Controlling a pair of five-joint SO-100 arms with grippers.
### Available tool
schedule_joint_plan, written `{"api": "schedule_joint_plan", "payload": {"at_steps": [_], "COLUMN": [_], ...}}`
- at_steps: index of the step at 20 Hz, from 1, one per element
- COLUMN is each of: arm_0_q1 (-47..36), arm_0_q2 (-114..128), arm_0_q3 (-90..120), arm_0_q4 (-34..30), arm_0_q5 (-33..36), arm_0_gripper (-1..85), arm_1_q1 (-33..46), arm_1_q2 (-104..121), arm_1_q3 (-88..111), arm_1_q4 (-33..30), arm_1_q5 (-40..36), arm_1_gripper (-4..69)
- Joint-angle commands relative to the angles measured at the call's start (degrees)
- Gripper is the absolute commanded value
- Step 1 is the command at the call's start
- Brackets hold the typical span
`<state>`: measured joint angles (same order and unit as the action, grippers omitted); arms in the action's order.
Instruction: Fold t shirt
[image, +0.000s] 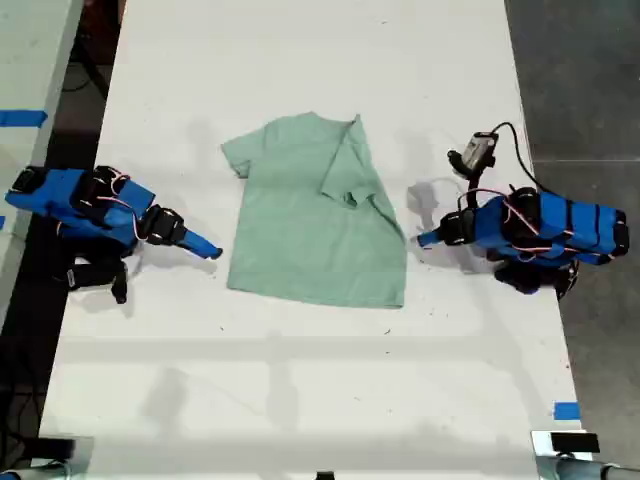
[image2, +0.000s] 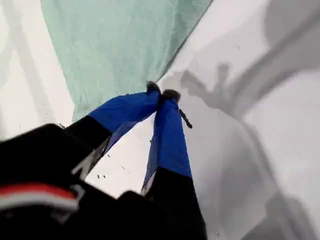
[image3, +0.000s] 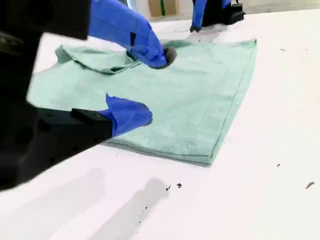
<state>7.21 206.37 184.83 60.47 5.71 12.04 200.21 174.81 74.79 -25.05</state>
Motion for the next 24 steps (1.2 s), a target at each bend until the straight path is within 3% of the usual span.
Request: {"api": "schedule_joint_plan", "payload": {"at_steps": [1, 10, 11, 14, 17, 20, 24], "arm_0_q1": [-17.23, -16.96, -19.69, -33.84, -46.41, -56.16, -61.52], "arm_0_q2": [0.09, -0.09, -2.29, -27.77, -59.15, -79.80, -99.23], "arm_0_q3": [1.32, -3.96, -9.23, -32.26, -55.55, -67.85, -77.08], "arm_0_q4": [-5.98, -8.44, -5.45, 3.78, 9.05, 9.32, 8.26], "arm_0_q5": [-5.80, -5.27, -4.31, 9.14, 24.26, 37.62, 44.56], "arm_0_gripper": [0.1, 0.0, 0.0, 0.0, 5.9, 9.5, 10.5], "arm_1_q1": [0.70, 0.88, 0.97, 1.05, 0.97, 0.88, 1.14], "arm_1_q2": [0.97, 0.97, 0.97, 0.97, 0.97, 0.97, 0.97], "arm_1_q3": [2.55, 2.55, 2.55, 2.55, 2.55, 2.46, 2.37], "arm_1_q4": [2.99, 2.99, 2.99, 2.99, 2.99, 3.08, 3.16], "arm_1_q5": [5.54, 5.54, 5.45, 5.19, 4.92, 4.39, 3.52], "arm_1_gripper": [-0.1, -0.1, -0.1, -0.1, -0.1, -0.1, -0.1]}}
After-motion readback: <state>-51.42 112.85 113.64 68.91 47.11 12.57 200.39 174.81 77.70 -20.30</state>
